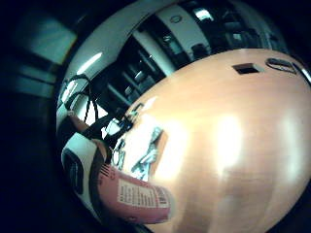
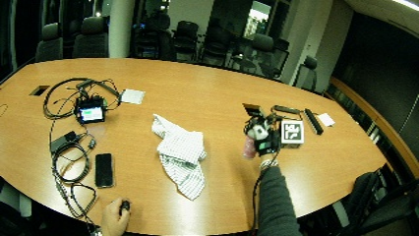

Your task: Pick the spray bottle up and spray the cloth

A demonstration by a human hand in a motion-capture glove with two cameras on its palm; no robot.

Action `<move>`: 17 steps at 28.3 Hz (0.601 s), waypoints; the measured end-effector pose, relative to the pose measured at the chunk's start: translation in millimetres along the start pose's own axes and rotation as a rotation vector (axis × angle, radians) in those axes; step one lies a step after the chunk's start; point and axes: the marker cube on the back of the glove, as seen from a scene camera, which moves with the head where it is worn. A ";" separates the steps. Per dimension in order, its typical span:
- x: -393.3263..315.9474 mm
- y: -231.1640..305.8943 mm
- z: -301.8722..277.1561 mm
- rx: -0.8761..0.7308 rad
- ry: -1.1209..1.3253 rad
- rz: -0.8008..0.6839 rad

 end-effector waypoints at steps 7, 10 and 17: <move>-75.6 -42.8 -20.3 -0.255 0.142 -0.052; -99.9 -50.1 -14.7 -0.371 0.269 -0.030; -113.0 -52.5 6.4 -0.615 0.530 0.015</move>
